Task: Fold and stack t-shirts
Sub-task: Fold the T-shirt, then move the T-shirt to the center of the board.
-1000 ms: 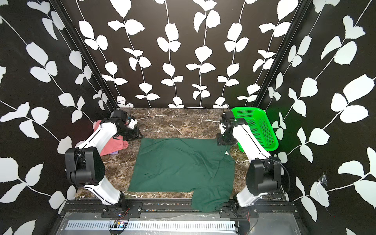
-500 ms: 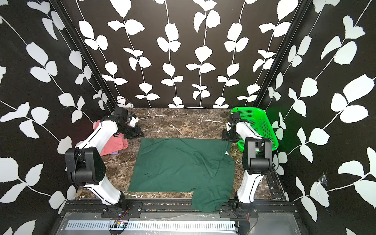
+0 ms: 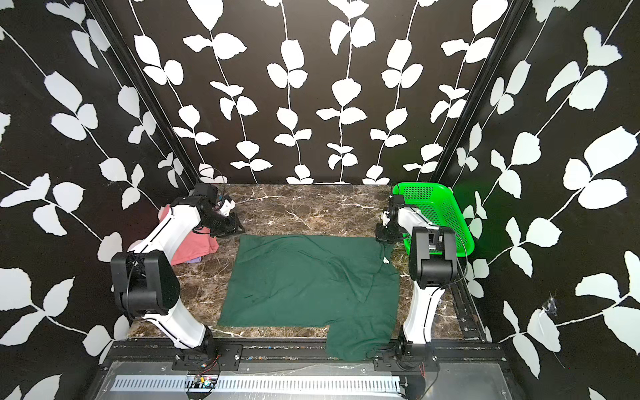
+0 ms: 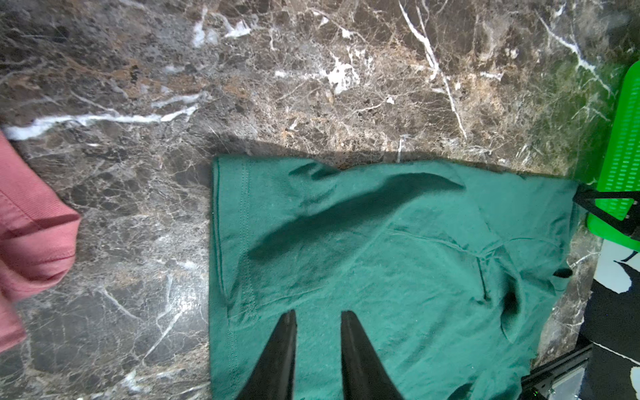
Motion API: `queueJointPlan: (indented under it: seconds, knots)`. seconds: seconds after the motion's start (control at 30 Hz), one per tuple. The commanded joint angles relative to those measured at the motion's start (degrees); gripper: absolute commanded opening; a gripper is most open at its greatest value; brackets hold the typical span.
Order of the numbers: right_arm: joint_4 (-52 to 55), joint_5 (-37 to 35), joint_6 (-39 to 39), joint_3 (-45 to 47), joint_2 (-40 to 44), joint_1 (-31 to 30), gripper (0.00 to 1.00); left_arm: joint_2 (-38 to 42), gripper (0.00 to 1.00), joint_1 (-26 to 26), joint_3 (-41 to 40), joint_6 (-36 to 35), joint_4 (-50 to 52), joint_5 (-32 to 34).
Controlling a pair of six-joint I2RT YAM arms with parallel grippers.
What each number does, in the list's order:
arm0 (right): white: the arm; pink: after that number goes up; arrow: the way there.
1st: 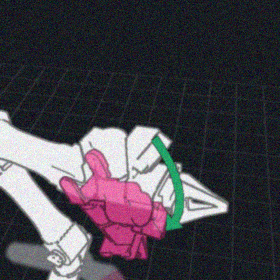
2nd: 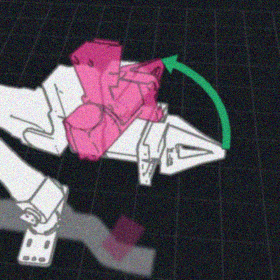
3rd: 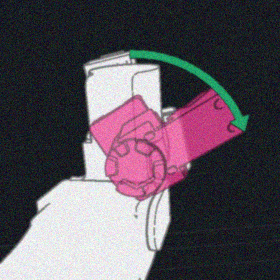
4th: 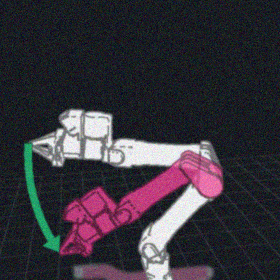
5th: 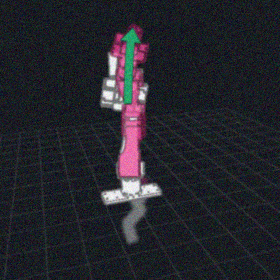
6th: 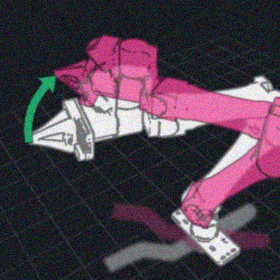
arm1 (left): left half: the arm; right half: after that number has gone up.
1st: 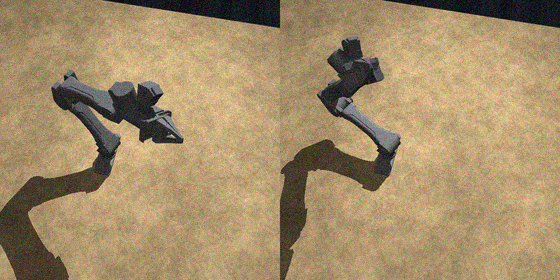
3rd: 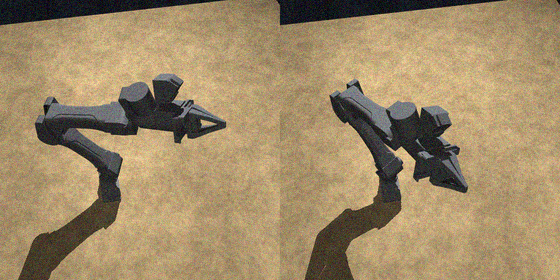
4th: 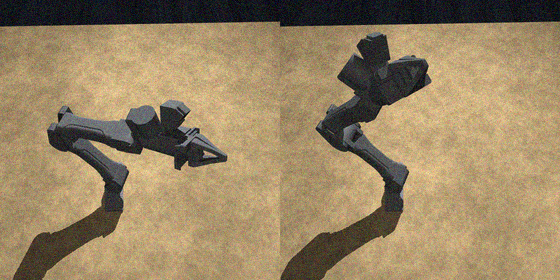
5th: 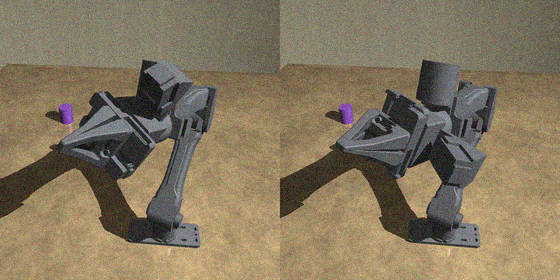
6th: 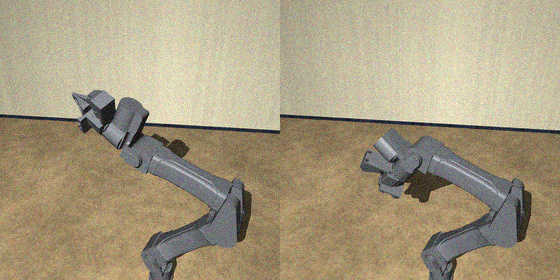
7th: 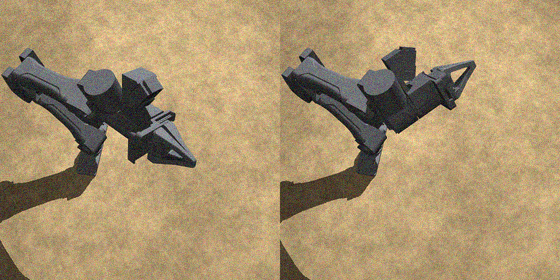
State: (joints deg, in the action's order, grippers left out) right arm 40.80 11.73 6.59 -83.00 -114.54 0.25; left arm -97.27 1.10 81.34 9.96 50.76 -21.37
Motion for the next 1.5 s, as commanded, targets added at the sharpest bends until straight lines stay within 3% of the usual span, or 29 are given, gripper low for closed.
queueJointPlan:
  seconds: [0.0, 0.33, 0.67, 0.7, 0.77, 0.9, 0.97, 1.03, 1.1, 1.13, 1.3, 1.47]
  knots:
    - [2.67, -2.10, -1.95, -5.11, -0.94, -0.10, 0.00, 2.53, 0.27, 0.37, -0.72, 1.36, -1.22, -0.10]
    - [11.81, -10.76, -9.62, -18.43, -3.29, -0.16, 0.00, 2.88, 0.27, 0.85, -1.32, 1.12, -1.37, 0.28]
    - [12.50, -12.42, -11.01, -23.79, -8.57, -0.01, 0.00, 4.02, 0.27, 0.85, -2.47, 0.35, -0.68, 0.39]
    - [13.30, -11.53, -10.60, -25.10, -9.30, -0.07, 0.04, 4.17, 0.27, 0.83, -2.61, 0.27, -0.64, 0.23]
    - [15.10, -9.10, -9.61, -27.07, -10.20, -0.23, 0.41, 4.44, 0.27, 0.79, -3.01, 0.17, -0.54, 0.14]
    - [15.33, -4.28, -5.43, -24.38, -5.43, -2.80, 0.53, 5.16, 0.29, 0.91, -4.82, 0.45, -0.98, 0.30]
    - [13.62, -3.76, -3.29, -20.37, -1.33, -5.42, 0.48, 5.21, 0.29, 0.91, -6.25, 1.27, -2.58, -0.69]
    - [12.57, -1.17, -0.83, -16.57, 1.92, -7.80, 0.27, 4.74, 0.23, 1.05, -7.58, 2.62, -5.15, -3.00]
    - [11.53, 2.26, 2.18, -12.29, 3.56, -9.55, 0.00, 3.05, 0.06, 1.95, -8.10, 4.15, -7.52, -5.01]
    - [10.85, 4.35, 3.36, -10.31, 3.90, -10.03, 0.00, 2.01, 0.01, 2.60, -7.84, 4.53, -8.13, -5.33]
    - [5.65, 6.75, 6.11, 0.28, 4.46, -12.19, 0.00, -6.63, 0.00, 5.95, -3.31, 6.07, -7.80, -5.15]
    - [3.58, 5.56, 6.43, 4.15, 2.59, -12.86, 0.00, -16.49, 0.00, 8.39, 6.84, 6.47, -0.70, -3.04]
